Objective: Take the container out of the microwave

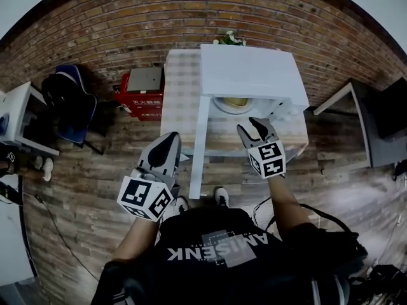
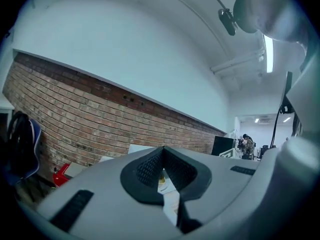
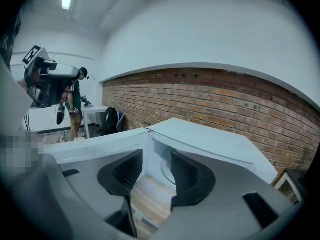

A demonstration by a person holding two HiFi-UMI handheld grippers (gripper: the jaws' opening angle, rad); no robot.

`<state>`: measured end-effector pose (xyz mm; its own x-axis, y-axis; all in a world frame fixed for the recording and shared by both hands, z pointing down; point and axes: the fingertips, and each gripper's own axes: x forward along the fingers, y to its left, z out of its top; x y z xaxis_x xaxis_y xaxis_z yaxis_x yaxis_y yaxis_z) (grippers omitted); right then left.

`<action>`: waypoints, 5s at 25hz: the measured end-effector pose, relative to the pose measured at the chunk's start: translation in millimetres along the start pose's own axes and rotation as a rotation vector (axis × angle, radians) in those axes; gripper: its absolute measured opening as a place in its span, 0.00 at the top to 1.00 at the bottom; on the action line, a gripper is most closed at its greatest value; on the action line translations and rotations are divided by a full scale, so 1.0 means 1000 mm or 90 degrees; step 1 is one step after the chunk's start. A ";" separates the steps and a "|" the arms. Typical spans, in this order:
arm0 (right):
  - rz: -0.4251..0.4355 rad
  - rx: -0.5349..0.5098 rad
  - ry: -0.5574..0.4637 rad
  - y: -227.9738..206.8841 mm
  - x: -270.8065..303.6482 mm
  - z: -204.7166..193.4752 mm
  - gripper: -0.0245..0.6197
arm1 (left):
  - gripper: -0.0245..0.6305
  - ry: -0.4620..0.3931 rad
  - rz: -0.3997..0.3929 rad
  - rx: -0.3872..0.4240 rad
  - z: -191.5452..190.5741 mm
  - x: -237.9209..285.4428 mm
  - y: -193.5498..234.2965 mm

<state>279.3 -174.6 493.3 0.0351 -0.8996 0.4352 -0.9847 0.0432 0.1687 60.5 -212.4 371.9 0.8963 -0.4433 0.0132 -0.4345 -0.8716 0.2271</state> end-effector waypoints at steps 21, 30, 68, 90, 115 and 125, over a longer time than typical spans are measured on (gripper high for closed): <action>0.059 -0.138 0.102 -0.028 0.101 -0.072 0.59 | 0.95 0.002 0.131 0.006 0.000 -0.012 -0.003; 0.055 -0.204 0.122 -0.049 0.131 -0.079 0.58 | 0.95 -0.011 0.174 0.010 0.000 -0.012 -0.004; 0.055 -0.307 0.237 -0.086 0.215 -0.133 0.60 | 0.95 -0.014 0.288 0.023 0.007 -0.015 0.008; 0.074 -0.293 0.259 -0.073 0.209 -0.132 0.88 | 0.95 -0.011 0.281 0.007 0.006 -0.028 0.026; 0.190 -0.238 0.241 0.007 0.095 -0.109 0.89 | 0.95 0.001 0.108 0.003 0.003 -0.006 0.017; 0.212 -0.214 0.215 0.037 0.051 -0.082 0.89 | 0.95 0.002 0.051 -0.008 0.003 0.008 0.013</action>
<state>258.8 -183.6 594.6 -0.1610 -0.6282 0.7612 -0.8455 0.4857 0.2219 61.8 -228.1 371.6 0.8590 -0.5109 0.0346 -0.5037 -0.8308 0.2369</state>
